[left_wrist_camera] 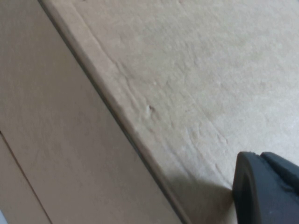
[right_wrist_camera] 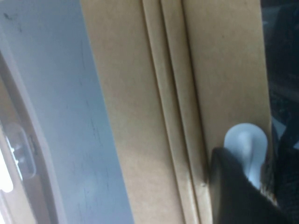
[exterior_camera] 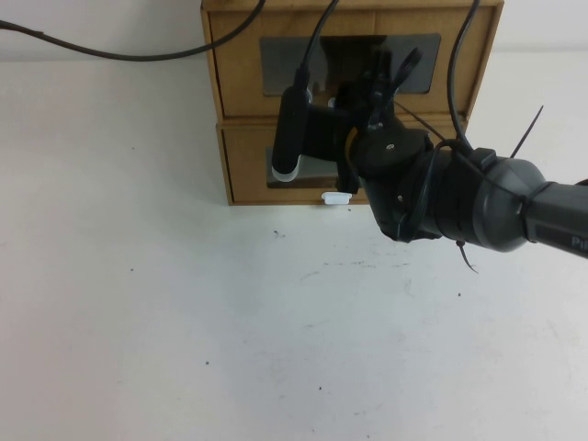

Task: Open the shoe box
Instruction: 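Pull the top drawer of the cardboard box fully open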

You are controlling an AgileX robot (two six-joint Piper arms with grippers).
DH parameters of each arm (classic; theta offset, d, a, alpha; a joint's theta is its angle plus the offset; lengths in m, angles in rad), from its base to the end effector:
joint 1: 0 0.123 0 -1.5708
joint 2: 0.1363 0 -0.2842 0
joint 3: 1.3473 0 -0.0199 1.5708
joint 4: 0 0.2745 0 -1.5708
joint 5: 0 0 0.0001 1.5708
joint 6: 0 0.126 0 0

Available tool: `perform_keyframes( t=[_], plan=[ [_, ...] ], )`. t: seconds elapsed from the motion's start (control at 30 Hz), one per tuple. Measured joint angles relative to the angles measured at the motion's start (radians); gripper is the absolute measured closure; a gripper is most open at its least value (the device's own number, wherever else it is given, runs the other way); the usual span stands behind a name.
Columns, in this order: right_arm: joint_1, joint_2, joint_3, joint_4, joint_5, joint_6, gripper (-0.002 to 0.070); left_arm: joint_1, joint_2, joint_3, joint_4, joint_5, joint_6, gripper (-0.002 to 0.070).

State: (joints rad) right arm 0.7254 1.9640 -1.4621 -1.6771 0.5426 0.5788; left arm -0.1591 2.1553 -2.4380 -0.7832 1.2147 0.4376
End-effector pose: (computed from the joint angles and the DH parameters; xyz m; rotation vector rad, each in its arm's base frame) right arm 0.4203 0.2861 0.2388 -1.2979 1.4506 -0.7773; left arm 0.4878 -0.1627 0.3921 0.6556 2.1090 -0.8496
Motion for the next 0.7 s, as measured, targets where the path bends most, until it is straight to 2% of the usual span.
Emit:
perform_keyframes(
  t=[0.17, 0.27, 0.7],
  plan=[
    [0.016, -0.002, 0.011, -0.004, 0.024, -0.012, 0.0512, 0.0, 0.0, 0.0, 0.005, 0.0, -0.007, 0.0679],
    [0.03, -0.02, 0.041, -0.011, 0.035, -0.021, 0.061, 0.0, 0.0, 0.0, 0.009, 0.0, -0.011, 0.068],
    [0.039, -0.048, 0.078, -0.019, 0.049, -0.015, 0.0615, 0.0, 0.0, 0.0, 0.011, 0.006, -0.015, 0.068]
  ],
)
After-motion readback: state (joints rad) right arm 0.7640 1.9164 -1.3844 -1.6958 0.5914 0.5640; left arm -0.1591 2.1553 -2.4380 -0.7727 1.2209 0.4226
